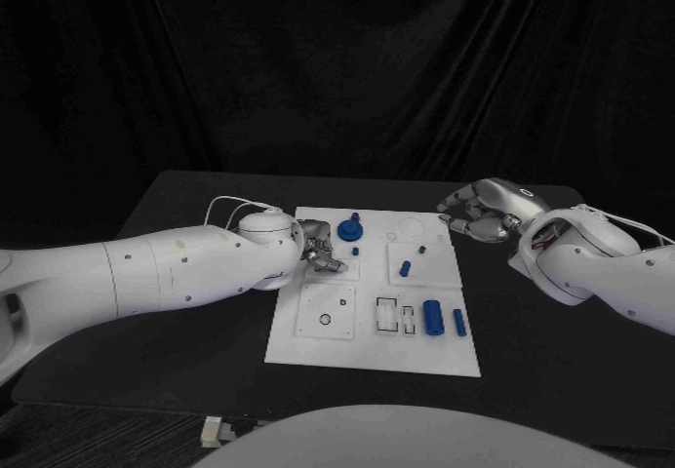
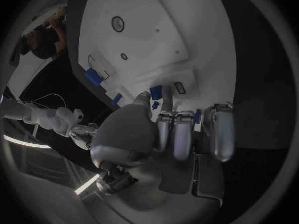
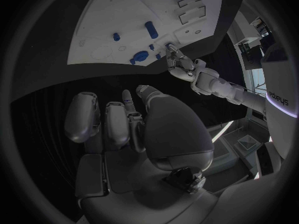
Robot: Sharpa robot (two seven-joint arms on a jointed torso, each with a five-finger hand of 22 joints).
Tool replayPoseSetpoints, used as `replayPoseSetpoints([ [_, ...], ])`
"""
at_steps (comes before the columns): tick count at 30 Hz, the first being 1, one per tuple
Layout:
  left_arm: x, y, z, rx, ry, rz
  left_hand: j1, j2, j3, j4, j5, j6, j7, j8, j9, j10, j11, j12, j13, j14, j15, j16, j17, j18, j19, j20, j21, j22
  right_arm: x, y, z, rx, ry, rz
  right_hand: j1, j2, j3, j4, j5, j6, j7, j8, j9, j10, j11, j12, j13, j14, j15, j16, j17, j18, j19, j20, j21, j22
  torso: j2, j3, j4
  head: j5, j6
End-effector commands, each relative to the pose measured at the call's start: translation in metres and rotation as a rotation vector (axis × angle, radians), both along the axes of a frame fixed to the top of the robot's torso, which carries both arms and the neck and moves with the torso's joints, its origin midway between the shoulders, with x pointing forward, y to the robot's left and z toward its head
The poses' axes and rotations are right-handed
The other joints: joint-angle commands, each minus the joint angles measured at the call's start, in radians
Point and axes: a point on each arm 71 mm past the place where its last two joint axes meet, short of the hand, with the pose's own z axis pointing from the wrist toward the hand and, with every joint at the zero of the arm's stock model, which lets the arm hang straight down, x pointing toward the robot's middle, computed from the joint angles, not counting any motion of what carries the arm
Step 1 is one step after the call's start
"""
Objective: Assemble the parts on the task board
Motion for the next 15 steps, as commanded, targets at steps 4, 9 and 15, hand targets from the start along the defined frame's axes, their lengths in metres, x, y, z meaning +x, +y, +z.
replayPoseSetpoints([
  [4,-0.0019,-0.0021,-0.0015,-0.005,0.013,-0.015,0.028,-0.01,0.035,-0.002,0.058,-0.009,-0.001,-0.008,-0.011,0.106,-0.006,0.003,0.263,0.106,-0.007,0.003,0.263,0.016,-0.003,-0.005,-0.005,0.202,0.0001,0.0001,-0.0019,-0.005,0.012,-0.011,0.007,-0.002,0.007,0.0,0.006,0.007,-0.001,0.003,-0.001,0.082,0.007,0.001,0.218,0.032,0.007,-0.004,-0.002,0.017,0.0,0.005,-0.004,0.133,0.0,-0.0001,0.0004,0.001,0.0],
  [9,-0.0019,-0.0014,-0.0017,-0.006,0.012,-0.014,0.06,-0.024,0.089,-0.014,0.107,-0.014,-0.003,-0.014,-0.022,0.106,-0.009,0.003,0.263,0.106,-0.01,0.003,0.263,0.016,-0.004,-0.007,-0.006,0.202,0.0002,0.0006,-0.0022,-0.006,0.013,-0.01,0.008,-0.002,0.008,-0.001,0.007,0.008,0.0,0.003,-0.002,0.082,0.007,0.0,0.217,0.032,0.008,-0.004,-0.001,0.017,0.0,0.006,-0.005,0.133,0.0,0.0,0.0011,0.001,0.0],
  [15,-0.0014,0.0006,-0.0023,-0.005,0.012,-0.01,0.082,-0.066,0.204,-0.02,0.126,-0.011,-0.002,-0.025,-0.052,0.106,-0.009,0.003,0.263,0.106,-0.01,0.003,0.263,0.016,-0.002,-0.008,-0.004,0.203,0.0007,0.0008,-0.0028,-0.008,0.015,-0.011,0.008,-0.002,0.009,-0.001,0.007,0.008,0.0,0.003,-0.002,0.081,0.007,-0.001,0.215,0.032,0.008,-0.004,-0.001,0.017,0.0,0.006,-0.007,0.132,0.001,0.0002,0.0012,-0.001,0.0],
])
